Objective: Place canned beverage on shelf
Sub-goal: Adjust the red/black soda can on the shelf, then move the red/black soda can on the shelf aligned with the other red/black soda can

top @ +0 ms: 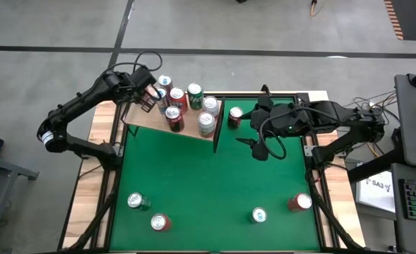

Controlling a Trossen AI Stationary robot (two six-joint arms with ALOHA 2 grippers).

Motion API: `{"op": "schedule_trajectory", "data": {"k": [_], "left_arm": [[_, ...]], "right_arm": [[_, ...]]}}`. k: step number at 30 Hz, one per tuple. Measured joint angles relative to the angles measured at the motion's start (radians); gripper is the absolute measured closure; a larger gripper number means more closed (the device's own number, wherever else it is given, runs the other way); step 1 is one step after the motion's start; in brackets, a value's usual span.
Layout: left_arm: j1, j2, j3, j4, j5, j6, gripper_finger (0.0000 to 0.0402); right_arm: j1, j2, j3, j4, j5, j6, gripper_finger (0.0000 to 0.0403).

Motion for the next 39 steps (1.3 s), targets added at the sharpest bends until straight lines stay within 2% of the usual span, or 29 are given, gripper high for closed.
{"op": "schedule_trajectory", "data": {"k": [12,18,21,26,29,33,39], "left_arm": [[-0.029,-0.051,0.021,-0.004,0.001,0.01,0.0402],[-0.135,-0.163,0.041,0.0,0.04,0.001,0.0402],[-0.237,-0.224,0.041,0.039,0.079,-0.06,0.0402],[-0.479,-0.287,0.03,0.146,0.073,-0.137,0.0402],[-0.641,-0.306,-0.004,0.249,0.015,-0.157,0.0402],[-0.829,-0.311,-0.071,0.358,-0.083,-0.156,0.0402],[-1.006,-0.296,-0.209,0.503,-0.212,-0.178,0.0402]], "right_arm": [[0.0,0.0,0.0,0.002,0.0,0.002,0.0076],[0.0,0.0,0.0,0.003,0.0,0.027,0.0076],[0.0,0.0,0.0,0.003,0.0,0.027,0.0076],[0.002,-0.001,-0.009,0.023,0.001,0.014,0.0076],[0.016,-0.001,-0.032,0.055,0.015,0.004,0.0076],[0.05,-0.004,-0.097,0.181,0.035,-0.008,0.0076],[0.083,-0.005,-0.167,0.292,0.035,-0.009,0.0076]]}}
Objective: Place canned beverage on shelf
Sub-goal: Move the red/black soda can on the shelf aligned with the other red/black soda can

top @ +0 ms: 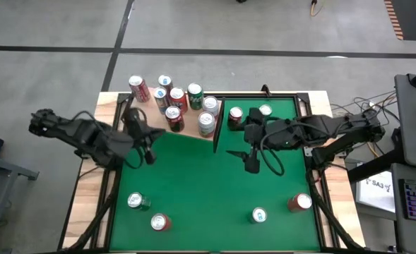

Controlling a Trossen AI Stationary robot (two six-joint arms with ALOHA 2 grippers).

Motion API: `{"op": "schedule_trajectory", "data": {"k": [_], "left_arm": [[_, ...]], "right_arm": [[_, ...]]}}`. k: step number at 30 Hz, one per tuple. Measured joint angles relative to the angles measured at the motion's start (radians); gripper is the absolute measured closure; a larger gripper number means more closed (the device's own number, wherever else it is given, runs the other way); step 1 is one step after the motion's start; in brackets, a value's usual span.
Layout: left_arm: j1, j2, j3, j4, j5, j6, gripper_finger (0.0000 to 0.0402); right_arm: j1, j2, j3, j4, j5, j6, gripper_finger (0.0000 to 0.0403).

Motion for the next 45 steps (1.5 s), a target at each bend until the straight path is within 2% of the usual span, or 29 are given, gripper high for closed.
{"op": "schedule_trajectory", "data": {"k": [5,11,15,23,28,31,36,41,45], "left_arm": [[-0.034,0.009,-0.096,0.107,-0.01,-0.041,0.0394],[-0.035,0.006,-0.182,0.192,-0.033,-0.054,0.0352],[-0.034,0.011,-0.195,0.2,-0.134,-0.06,0.03],[-0.033,0.07,-0.197,0.183,-0.354,-0.055,0.0157],[-0.024,0.117,-0.198,0.155,-0.41,-0.09,0.0093],[-0.01,0.132,-0.198,0.148,-0.407,-0.109,0.0079],[0.02,0.134,-0.222,0.143,-0.412,-0.136,0.0078],[0.041,0.102,-0.303,0.152,-0.414,-0.187,0.0078],[0.04,0.072,-0.382,0.244,-0.411,-0.19,0.0079]], "right_arm": [[0.016,0.034,-0.003,0.005,0.036,0.026,0.0076],[0.048,0.098,-0.004,0.014,0.071,0.021,0.0076],[0.068,0.137,-0.005,0.028,0.134,0.016,0.0076],[0.073,0.167,-0.005,0.071,0.14,-0.018,0.0076],[0.072,0.167,-0.005,0.087,0.141,-0.062,0.0076],[0.068,0.167,-0.005,0.115,0.14,-0.097,0.0076],[0.061,0.168,-0.005,0.116,0.14,-0.124,0.0076],[0.05,0.168,-0.005,0.116,0.139,-0.133,0.0076],[0.046,0.168,-0.005,0.115,0.133,-0.132,0.0076]]}}
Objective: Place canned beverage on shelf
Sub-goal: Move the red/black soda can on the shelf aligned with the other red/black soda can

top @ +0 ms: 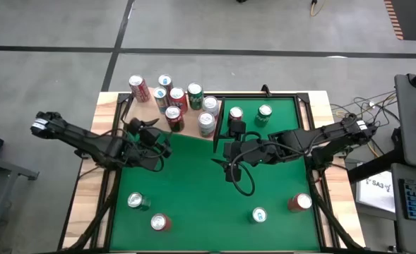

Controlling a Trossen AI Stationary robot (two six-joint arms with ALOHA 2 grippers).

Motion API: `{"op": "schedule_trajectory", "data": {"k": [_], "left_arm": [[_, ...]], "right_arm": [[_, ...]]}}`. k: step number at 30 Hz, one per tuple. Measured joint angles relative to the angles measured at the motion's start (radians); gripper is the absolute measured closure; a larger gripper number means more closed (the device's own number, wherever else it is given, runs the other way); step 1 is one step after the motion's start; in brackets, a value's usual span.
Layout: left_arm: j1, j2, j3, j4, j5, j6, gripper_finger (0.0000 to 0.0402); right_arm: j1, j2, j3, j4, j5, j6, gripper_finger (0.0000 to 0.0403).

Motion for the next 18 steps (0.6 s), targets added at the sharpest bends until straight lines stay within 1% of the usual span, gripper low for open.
{"op": "schedule_trajectory", "data": {"k": [6,9,12,18], "left_arm": [[0.007,-0.012,-0.114,0.269,0.002,0.087,0.0079],[0.021,-0.01,-0.15,0.388,-0.023,0.122,0.0079],[0.04,-0.01,-0.176,0.435,-0.032,0.122,0.0079],[0.05,-0.01,-0.195,0.458,-0.03,0.1,0.0079]], "right_arm": [[-0.004,0.0,0.0,0.01,-0.002,0.003,0.0076],[-0.004,0.0,0.0,0.011,-0.002,0.015,0.0076],[-0.004,0.0,0.0,0.012,-0.002,0.021,0.0076],[-0.004,0.0,0.0,0.012,-0.002,0.028,0.0076]]}}
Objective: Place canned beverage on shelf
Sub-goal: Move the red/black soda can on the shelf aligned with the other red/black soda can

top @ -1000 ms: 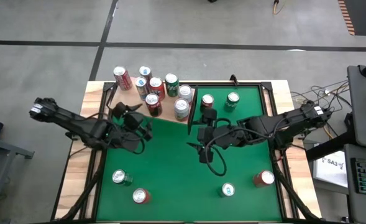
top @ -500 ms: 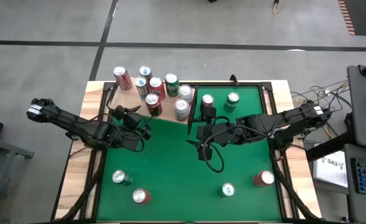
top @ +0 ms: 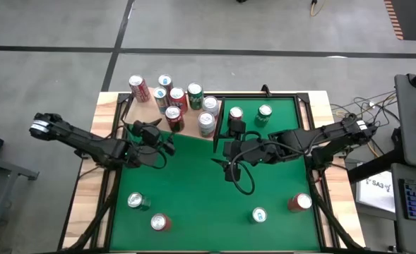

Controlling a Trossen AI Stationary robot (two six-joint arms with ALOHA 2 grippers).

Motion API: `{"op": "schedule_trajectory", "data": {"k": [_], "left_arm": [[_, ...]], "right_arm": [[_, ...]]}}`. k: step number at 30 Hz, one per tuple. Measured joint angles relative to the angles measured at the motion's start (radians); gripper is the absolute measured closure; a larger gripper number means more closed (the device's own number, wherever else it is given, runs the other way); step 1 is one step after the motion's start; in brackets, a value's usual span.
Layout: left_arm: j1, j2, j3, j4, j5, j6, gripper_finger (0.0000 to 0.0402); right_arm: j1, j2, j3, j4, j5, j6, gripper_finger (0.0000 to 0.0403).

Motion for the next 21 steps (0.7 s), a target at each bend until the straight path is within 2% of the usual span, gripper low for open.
{"op": "schedule_trajectory", "data": {"k": [15,21], "left_arm": [[0.0,0.0,-0.05,0.139,0.03,0.001,0.0079],[0.0,0.0,-0.049,0.177,0.058,0.052,0.0079]], "right_arm": [[0.0,0.0,0.0,0.0,0.001,0.012,0.0076],[-0.002,0.0,0.0,0.0,0.001,0.011,0.0076]]}}
